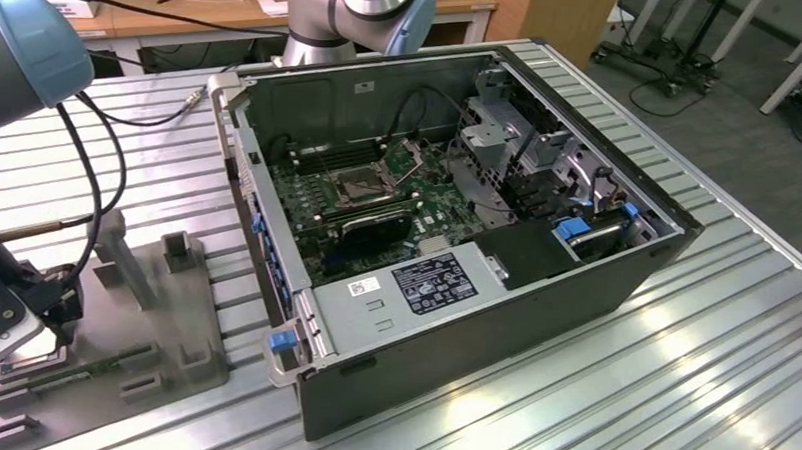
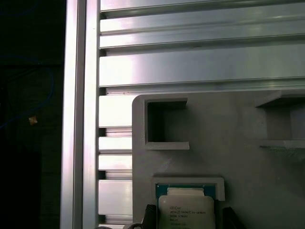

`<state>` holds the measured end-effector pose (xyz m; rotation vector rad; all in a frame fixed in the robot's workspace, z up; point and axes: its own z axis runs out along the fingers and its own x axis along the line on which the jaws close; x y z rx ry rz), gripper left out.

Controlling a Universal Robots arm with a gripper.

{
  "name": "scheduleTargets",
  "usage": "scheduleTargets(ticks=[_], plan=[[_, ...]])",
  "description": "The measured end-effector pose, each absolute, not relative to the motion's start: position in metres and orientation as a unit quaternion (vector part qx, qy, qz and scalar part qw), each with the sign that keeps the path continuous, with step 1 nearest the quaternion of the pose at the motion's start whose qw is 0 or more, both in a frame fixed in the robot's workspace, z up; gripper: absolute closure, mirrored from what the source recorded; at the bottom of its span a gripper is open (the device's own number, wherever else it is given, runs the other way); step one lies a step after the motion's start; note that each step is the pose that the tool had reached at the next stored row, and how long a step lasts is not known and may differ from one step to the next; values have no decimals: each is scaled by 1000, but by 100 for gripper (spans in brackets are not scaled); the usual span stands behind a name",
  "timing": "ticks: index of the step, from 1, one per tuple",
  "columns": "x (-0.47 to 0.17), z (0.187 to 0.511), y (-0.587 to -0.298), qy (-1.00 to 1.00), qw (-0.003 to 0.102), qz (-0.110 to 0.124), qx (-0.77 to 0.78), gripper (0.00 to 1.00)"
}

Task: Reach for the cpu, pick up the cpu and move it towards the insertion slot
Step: 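Pick up the cpu and move it towards the insertion slot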

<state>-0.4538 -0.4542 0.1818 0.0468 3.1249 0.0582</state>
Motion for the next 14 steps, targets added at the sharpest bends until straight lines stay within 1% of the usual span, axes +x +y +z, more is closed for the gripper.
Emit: scheduleTargets(ticks=[6, 14], plan=[[-454, 181, -454, 1000, 8, 19, 15, 36], [-454, 179, -454, 1000, 5, 23, 15, 36]])
